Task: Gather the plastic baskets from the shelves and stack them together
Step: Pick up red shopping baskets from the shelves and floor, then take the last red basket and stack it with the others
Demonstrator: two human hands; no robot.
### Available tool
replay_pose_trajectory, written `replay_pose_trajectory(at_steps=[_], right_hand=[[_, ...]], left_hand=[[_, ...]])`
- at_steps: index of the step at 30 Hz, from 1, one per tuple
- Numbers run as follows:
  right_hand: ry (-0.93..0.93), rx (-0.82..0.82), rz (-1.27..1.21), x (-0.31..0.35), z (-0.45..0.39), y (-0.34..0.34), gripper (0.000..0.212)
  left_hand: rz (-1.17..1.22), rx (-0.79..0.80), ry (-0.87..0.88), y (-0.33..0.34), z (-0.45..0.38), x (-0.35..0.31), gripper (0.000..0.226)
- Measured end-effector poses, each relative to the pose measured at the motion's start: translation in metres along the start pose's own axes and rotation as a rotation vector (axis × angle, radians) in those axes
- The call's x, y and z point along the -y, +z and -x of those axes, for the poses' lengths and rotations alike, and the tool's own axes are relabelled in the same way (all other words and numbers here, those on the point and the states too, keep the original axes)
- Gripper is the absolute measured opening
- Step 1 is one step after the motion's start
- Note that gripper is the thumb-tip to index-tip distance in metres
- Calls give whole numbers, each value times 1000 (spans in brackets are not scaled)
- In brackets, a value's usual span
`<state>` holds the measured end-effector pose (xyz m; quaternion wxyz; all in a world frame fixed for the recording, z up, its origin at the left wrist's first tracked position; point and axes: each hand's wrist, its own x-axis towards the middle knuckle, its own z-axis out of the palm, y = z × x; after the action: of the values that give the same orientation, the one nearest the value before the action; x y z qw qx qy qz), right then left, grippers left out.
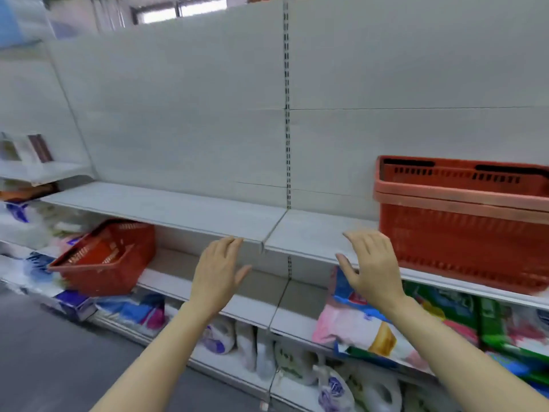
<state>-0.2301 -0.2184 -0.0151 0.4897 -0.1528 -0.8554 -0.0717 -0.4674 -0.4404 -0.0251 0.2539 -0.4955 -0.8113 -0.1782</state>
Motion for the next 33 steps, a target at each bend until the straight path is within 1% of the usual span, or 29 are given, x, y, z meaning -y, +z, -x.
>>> replay_pose_trajectory(at_steps=[1, 3, 5, 6, 8, 10, 12, 15, 18, 27, 29, 33], right_hand=[[-6, 21, -33, 24, 0, 12, 39], [-25, 52, -94, 75, -1, 38, 40], [-28, 67, -116, 101, -1, 53, 40], [-35, 62, -142, 123, -1, 66, 40], [-23, 93, -160, 148, 2, 80, 40], [-82, 140, -240, 217, -1, 126, 40], [-69, 208, -265, 236, 4, 137, 40], [-96, 223, -331, 283, -3, 180, 39], [-126, 297, -390, 327, -10, 225, 38], [-142, 550, -458, 399, -43, 364, 39], [-157, 578, -448, 408, -53, 391, 39], [-127, 626, -453, 420, -68, 437, 39]], left_hand=[[-10, -2, -15, -7, 14, 21, 65], [-41, 43, -72, -20, 42, 65, 64], [-65, 56, -106, -27, 56, 86, 64], [-63, 92, -144, -34, 70, 105, 64], [-81, 76, -148, -43, 82, 120, 64], [-136, 123, -274, -55, 120, 181, 63], [-164, 126, -268, -59, 130, 193, 64], [-216, 165, -345, -57, 144, 237, 63], [-262, 208, -402, -44, 155, 283, 63], [-265, 288, -537, 14, 137, 397, 60], [-252, 290, -583, 30, 128, 423, 59], [-205, 338, -685, 66, 116, 467, 52]])
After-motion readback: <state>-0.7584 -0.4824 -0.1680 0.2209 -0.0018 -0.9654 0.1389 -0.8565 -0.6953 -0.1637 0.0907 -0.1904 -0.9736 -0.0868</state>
